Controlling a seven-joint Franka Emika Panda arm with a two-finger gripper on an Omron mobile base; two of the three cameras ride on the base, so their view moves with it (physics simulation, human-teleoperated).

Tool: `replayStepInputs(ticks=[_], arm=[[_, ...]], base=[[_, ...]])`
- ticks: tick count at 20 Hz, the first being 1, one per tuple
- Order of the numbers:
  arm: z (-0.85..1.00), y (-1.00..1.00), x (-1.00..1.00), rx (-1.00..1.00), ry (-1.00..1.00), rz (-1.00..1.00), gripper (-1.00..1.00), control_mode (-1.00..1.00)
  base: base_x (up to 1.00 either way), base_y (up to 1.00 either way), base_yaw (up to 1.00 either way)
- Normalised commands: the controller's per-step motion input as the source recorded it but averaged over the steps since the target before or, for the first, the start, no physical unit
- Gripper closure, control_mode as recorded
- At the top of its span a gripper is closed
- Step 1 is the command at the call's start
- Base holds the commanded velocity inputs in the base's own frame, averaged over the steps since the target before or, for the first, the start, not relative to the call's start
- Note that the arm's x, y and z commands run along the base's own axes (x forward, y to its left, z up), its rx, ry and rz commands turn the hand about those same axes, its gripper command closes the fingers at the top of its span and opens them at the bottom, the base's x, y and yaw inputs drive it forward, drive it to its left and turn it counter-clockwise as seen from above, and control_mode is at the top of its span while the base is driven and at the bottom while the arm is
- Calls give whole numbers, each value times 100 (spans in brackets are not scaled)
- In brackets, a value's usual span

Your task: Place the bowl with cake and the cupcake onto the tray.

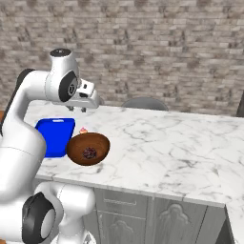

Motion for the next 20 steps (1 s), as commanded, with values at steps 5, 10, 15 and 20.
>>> replayStepInputs(ticks=[5,10,15,20], arm=[[-18,0,-31,-1,-3,1,-100,-100],[-59,-8,-27,-5,-1,1,-100,-100],[-43,-37,12,1,-5,-5,-100,-100],[-46,-48,26,7,-4,-3,-100,-100]], base=[[0,0,0],[0,0,0],[0,0,0],[0,0,0]])
